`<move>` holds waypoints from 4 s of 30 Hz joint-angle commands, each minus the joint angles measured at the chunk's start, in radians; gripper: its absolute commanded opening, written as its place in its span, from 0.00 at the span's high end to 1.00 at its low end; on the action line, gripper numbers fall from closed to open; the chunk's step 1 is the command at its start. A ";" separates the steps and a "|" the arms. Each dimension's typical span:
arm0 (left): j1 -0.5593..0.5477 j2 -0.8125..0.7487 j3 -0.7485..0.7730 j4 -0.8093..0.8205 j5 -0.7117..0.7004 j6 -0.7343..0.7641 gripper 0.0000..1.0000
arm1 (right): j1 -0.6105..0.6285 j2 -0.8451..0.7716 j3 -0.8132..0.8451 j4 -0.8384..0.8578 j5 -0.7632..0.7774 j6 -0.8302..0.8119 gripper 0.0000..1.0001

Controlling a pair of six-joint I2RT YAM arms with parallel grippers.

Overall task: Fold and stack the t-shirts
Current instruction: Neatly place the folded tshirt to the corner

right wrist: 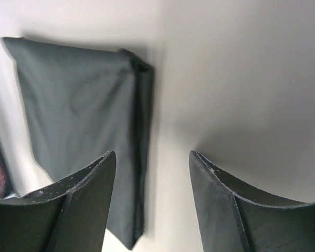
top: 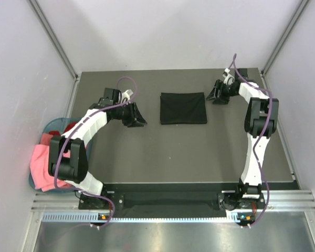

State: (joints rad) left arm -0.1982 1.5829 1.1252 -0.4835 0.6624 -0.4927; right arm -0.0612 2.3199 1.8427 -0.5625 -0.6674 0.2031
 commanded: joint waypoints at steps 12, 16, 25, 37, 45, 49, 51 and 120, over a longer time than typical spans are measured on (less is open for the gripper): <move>0.000 -0.092 -0.042 0.006 0.005 0.011 0.66 | 0.112 0.167 0.225 -0.031 -0.011 -0.021 0.41; 0.000 -0.098 -0.054 0.016 0.000 0.005 0.66 | 0.141 0.162 0.182 -0.025 0.026 -0.002 0.47; 0.002 -0.089 -0.093 0.049 0.017 -0.017 0.66 | 0.179 0.089 0.101 -0.034 0.268 0.038 0.97; 0.000 -0.058 -0.162 0.060 0.023 -0.024 0.67 | 0.132 -0.062 0.176 -0.143 0.659 -0.183 1.00; 0.000 -0.005 -0.157 0.097 0.006 -0.038 0.67 | 0.009 -0.007 0.300 -0.008 0.766 -0.265 1.00; -0.001 0.031 -0.154 0.135 0.011 -0.061 0.68 | -0.048 0.044 0.391 0.073 0.778 -0.275 1.00; -0.004 0.035 -0.151 0.141 0.006 -0.070 0.68 | -0.058 0.062 0.406 0.153 0.793 -0.298 1.00; -0.119 0.043 0.203 -0.151 -0.102 0.055 0.66 | -0.016 -0.532 -0.066 0.101 0.649 0.101 0.45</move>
State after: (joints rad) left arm -0.3168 1.7103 1.3518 -0.5907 0.5770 -0.5289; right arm -0.1238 1.9144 1.8717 -0.4236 0.0845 0.2493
